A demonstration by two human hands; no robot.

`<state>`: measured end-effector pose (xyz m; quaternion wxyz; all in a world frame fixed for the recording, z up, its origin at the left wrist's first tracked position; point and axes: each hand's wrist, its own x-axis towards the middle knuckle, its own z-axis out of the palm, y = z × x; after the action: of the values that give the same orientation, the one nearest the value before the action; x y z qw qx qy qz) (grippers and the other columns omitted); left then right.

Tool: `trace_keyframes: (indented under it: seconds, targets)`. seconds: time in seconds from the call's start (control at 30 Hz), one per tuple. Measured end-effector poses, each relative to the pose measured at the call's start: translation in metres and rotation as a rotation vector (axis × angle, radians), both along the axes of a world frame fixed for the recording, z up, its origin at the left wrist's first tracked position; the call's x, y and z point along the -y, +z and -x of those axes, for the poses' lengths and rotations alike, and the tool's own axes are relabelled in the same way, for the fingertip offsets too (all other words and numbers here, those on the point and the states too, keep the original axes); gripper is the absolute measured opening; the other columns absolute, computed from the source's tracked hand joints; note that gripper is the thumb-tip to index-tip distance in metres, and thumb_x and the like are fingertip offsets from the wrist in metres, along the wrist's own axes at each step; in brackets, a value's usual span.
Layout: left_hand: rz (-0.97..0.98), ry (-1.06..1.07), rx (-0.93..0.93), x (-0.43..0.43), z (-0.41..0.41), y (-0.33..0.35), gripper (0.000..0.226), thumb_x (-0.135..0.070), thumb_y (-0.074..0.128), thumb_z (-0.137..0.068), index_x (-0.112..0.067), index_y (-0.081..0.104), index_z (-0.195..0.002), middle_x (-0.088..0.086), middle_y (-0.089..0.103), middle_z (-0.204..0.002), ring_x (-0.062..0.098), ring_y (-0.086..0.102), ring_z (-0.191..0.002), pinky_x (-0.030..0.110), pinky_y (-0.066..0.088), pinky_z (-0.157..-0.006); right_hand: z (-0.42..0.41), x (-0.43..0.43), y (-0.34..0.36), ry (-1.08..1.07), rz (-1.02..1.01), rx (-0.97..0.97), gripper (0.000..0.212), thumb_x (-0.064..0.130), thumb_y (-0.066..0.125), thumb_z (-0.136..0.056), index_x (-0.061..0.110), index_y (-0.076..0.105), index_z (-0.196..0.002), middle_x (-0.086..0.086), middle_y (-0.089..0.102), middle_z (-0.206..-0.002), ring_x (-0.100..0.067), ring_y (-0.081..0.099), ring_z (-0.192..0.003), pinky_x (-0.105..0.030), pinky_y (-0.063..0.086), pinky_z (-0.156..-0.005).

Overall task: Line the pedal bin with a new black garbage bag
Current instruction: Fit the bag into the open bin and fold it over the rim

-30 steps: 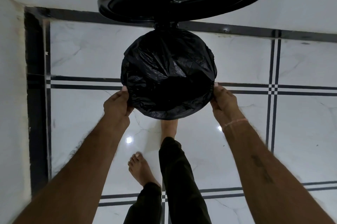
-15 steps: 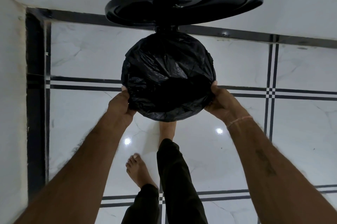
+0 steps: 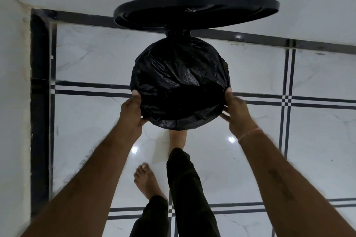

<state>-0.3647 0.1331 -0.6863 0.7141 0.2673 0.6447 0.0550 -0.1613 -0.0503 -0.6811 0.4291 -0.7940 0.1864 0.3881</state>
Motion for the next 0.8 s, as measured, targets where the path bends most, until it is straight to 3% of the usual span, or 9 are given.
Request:
trace_keyframes:
  seconds: [0.07, 0.13, 0.2, 0.27, 0.37, 0.47, 0.6, 0.7, 0.8]
  targets:
    - [-0.002, -0.001, -0.014, 0.001, -0.002, 0.004, 0.033, -0.051, 0.044, -0.107, -0.027, 0.067, -0.107, -0.005, 0.074, -0.11, 0.014, 0.07, -0.105, 0.033, 0.059, -0.076, 0.019, -0.008, 0.012, 0.236, 0.169, 0.56, 0.037, 0.04, 0.06, -0.105, 0.006, 0.065, -0.119, -0.007, 0.064, -0.117, -0.026, 0.062, -0.111, -0.036, 0.053, -0.089]
    - [-0.006, 0.008, -0.032, 0.003, -0.004, 0.006, 0.033, -0.05, 0.043, -0.108, -0.027, 0.067, -0.103, -0.005, 0.075, -0.105, 0.013, 0.071, -0.1, 0.031, 0.059, -0.074, 0.041, -0.034, 0.033, 0.508, -0.028, 0.838, 0.022, 0.038, 0.062, -0.102, 0.018, 0.066, -0.112, 0.0, 0.064, -0.112, -0.02, 0.063, -0.105, -0.032, 0.053, -0.085]
    - [-0.017, 0.004, -0.021, 0.003, -0.003, 0.005, 0.035, -0.048, 0.041, -0.109, -0.027, 0.067, -0.101, -0.008, 0.078, -0.096, 0.008, 0.074, -0.091, 0.026, 0.061, -0.066, 0.051, -0.073, 0.042, 0.794, -0.209, 0.65, 0.021, 0.048, 0.059, -0.099, 0.029, 0.068, -0.101, 0.014, 0.07, -0.099, -0.007, 0.067, -0.094, -0.027, 0.056, -0.083]
    - [-0.037, -0.03, 0.005, 0.004, -0.002, 0.005, 0.038, -0.048, 0.038, -0.11, -0.027, 0.068, -0.105, -0.011, 0.079, -0.094, 0.005, 0.076, -0.086, 0.022, 0.062, -0.063, 0.049, -0.117, 0.037, 1.09, -0.142, 0.377, 0.034, 0.059, 0.053, -0.099, 0.03, 0.071, -0.1, 0.013, 0.076, -0.096, -0.006, 0.07, -0.093, -0.034, 0.058, -0.091]
    - [-0.024, -0.023, -0.02, 0.002, -0.003, 0.004, 0.037, -0.048, 0.038, -0.11, -0.026, 0.066, -0.104, -0.006, 0.074, -0.101, 0.008, 0.071, -0.091, 0.024, 0.06, -0.065, 0.031, -0.173, 0.004, 1.21, 0.016, 0.102, 0.04, 0.053, 0.051, -0.105, 0.025, 0.077, -0.119, -0.005, 0.076, -0.125, -0.026, 0.068, -0.12, -0.039, 0.049, -0.11]
    - [-0.037, -0.03, -0.02, 0.004, -0.002, -0.003, 0.04, -0.048, 0.038, -0.11, -0.02, 0.067, -0.108, 0.001, 0.074, -0.108, 0.015, 0.071, -0.097, 0.03, 0.06, -0.073, 0.024, -0.199, -0.025, 1.23, 0.129, -0.034, 0.048, 0.037, 0.05, -0.11, 0.009, 0.061, -0.148, -0.017, 0.059, -0.153, -0.034, 0.053, -0.142, -0.039, 0.039, -0.12]
    - [-0.057, -0.027, 0.023, 0.005, -0.001, -0.002, 0.039, -0.047, 0.038, -0.11, -0.02, 0.067, -0.112, -0.002, 0.075, -0.104, 0.012, 0.072, -0.094, 0.027, 0.06, -0.068, 0.02, -0.194, -0.029, 1.235, 0.186, 0.012, 0.048, 0.037, 0.051, -0.11, 0.011, 0.059, -0.149, -0.017, 0.056, -0.156, -0.035, 0.052, -0.144, -0.039, 0.04, -0.12]
    - [-0.031, -0.024, 0.014, 0.003, -0.004, 0.004, 0.036, -0.045, 0.038, -0.111, -0.023, 0.066, -0.104, 0.0, 0.073, -0.108, 0.014, 0.07, -0.097, 0.031, 0.059, -0.076, 0.027, -0.161, -0.002, 1.102, 0.12, 0.389, 0.03, 0.038, 0.058, -0.104, 0.021, 0.075, -0.122, -0.006, 0.078, -0.12, -0.029, 0.072, -0.114, -0.036, 0.056, -0.093]
    - [-0.028, -0.033, 0.017, 0.004, -0.005, 0.008, 0.038, -0.045, 0.037, -0.111, -0.018, 0.064, -0.112, 0.007, 0.071, -0.12, 0.02, 0.068, -0.108, 0.037, 0.058, -0.089, 0.026, -0.122, 0.013, 0.961, 0.237, 0.613, 0.032, 0.054, 0.055, -0.098, 0.034, 0.072, -0.116, 0.004, 0.08, -0.107, -0.028, 0.074, -0.102, -0.031, 0.048, -0.077]
